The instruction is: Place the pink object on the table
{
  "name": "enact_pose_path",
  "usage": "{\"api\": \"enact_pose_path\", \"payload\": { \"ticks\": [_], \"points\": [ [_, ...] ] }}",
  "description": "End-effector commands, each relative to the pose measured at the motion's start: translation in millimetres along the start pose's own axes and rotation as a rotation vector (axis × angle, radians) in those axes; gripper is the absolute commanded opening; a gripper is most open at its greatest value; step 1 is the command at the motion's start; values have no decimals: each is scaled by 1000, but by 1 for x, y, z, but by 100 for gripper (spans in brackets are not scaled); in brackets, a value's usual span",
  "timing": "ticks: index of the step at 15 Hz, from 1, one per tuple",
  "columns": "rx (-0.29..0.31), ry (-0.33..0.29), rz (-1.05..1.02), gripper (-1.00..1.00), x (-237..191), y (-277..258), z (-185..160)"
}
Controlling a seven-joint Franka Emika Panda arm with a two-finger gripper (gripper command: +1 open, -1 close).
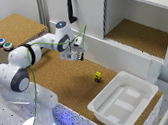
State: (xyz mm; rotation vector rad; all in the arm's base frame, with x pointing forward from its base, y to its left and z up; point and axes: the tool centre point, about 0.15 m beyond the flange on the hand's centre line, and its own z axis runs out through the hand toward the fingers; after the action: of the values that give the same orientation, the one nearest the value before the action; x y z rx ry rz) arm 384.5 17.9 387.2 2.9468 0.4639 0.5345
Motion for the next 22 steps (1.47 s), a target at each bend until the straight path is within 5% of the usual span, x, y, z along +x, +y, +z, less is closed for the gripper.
{"api": "enact_pose_path", "payload": {
  "ticks": [1, 10, 18, 19, 22],
  "points": [
    [51, -66, 43, -100, -7, -14, 56],
    [102, -147, 93, -100, -13, -20, 152],
    [118, -197, 123, -100, -21, -26, 176],
    [115, -191, 131, 100, -20, -24, 170],
    [87, -188, 141, 100, -22, -20, 162]
  ]
}}
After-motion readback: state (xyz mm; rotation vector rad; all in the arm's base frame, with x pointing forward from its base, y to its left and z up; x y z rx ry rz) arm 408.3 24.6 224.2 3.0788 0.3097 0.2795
